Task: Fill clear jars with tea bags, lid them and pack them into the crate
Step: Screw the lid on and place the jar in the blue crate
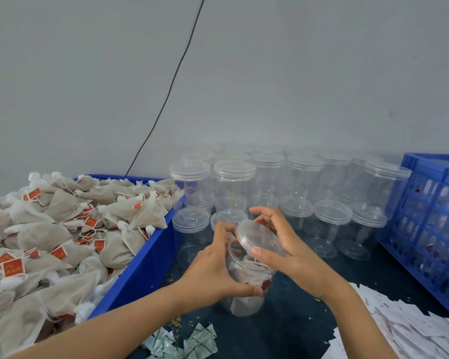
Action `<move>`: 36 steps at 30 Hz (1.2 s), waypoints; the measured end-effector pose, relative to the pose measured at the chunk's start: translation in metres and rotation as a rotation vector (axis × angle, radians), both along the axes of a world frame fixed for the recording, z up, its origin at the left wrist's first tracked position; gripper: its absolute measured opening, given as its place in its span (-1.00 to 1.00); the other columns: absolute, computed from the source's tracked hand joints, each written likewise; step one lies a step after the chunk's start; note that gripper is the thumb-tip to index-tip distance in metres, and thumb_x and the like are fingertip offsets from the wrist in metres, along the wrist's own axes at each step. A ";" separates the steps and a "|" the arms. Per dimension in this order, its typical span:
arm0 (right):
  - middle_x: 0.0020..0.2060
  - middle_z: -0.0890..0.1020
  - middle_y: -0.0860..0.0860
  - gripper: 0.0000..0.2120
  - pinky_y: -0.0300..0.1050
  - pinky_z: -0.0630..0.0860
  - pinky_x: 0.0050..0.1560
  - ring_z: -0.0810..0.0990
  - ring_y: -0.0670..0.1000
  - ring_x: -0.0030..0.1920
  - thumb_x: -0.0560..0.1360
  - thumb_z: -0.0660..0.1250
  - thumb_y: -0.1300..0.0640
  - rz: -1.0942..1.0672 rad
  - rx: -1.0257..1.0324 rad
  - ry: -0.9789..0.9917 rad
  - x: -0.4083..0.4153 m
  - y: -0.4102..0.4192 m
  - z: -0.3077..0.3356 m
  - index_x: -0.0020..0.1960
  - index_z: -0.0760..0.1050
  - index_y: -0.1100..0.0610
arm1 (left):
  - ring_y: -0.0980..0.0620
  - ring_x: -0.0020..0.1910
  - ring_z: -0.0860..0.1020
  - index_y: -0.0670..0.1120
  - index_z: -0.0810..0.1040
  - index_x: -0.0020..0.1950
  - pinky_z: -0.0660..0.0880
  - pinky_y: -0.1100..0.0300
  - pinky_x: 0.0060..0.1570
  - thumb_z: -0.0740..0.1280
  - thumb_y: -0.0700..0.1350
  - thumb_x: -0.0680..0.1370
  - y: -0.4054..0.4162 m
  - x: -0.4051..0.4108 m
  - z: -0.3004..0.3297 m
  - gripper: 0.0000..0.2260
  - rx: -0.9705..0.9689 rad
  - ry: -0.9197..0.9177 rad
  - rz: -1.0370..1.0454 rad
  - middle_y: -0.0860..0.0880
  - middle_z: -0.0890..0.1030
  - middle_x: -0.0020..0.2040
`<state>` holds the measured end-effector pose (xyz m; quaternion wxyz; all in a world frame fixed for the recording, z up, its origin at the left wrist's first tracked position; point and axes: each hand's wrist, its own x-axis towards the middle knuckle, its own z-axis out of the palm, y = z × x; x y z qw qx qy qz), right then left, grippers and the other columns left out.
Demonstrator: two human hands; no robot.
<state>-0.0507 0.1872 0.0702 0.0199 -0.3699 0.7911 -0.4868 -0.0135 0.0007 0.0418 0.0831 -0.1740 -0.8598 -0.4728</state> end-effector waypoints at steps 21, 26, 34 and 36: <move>0.19 0.60 0.04 -0.54 -0.08 0.55 0.13 0.58 0.08 0.20 0.35 0.42 0.02 0.188 -0.259 -0.137 0.004 0.006 0.010 0.21 0.52 0.15 | -0.03 0.29 0.52 0.09 0.13 0.45 0.50 0.02 0.24 0.48 -0.04 0.32 -0.006 -0.001 0.007 -0.21 0.334 -0.259 -0.256 -0.06 0.48 0.32; 0.14 0.62 0.01 -0.58 -0.15 0.56 0.07 0.60 0.04 0.15 0.33 0.43 0.02 0.157 -0.265 -0.206 0.002 0.002 0.007 0.17 0.56 0.10 | -0.04 0.27 0.54 0.18 0.05 0.49 0.48 -0.05 0.28 0.49 -0.02 0.32 -0.007 -0.003 0.003 -0.13 0.329 -0.259 -0.222 0.02 0.53 0.29; 0.09 0.49 -0.18 -0.68 -0.32 0.42 0.02 0.46 -0.19 0.16 0.35 0.46 -0.15 -0.319 -0.061 -0.077 0.007 -0.028 -0.003 0.05 0.48 -0.17 | 0.21 0.12 0.57 0.29 0.11 0.41 0.49 0.11 0.24 0.53 0.20 0.17 -0.002 -0.003 0.001 -0.09 0.053 -0.107 0.093 0.19 0.61 0.11; 0.09 0.38 -0.15 -0.56 -0.26 0.37 0.08 0.35 -0.11 0.20 0.31 0.42 -0.25 -0.425 0.012 -0.037 0.011 -0.037 -0.007 0.11 0.40 -0.15 | 0.24 0.12 0.55 0.23 0.22 0.38 0.51 0.16 0.18 0.54 0.21 0.15 -0.003 -0.002 0.000 -0.13 0.027 -0.095 0.104 0.20 0.60 0.10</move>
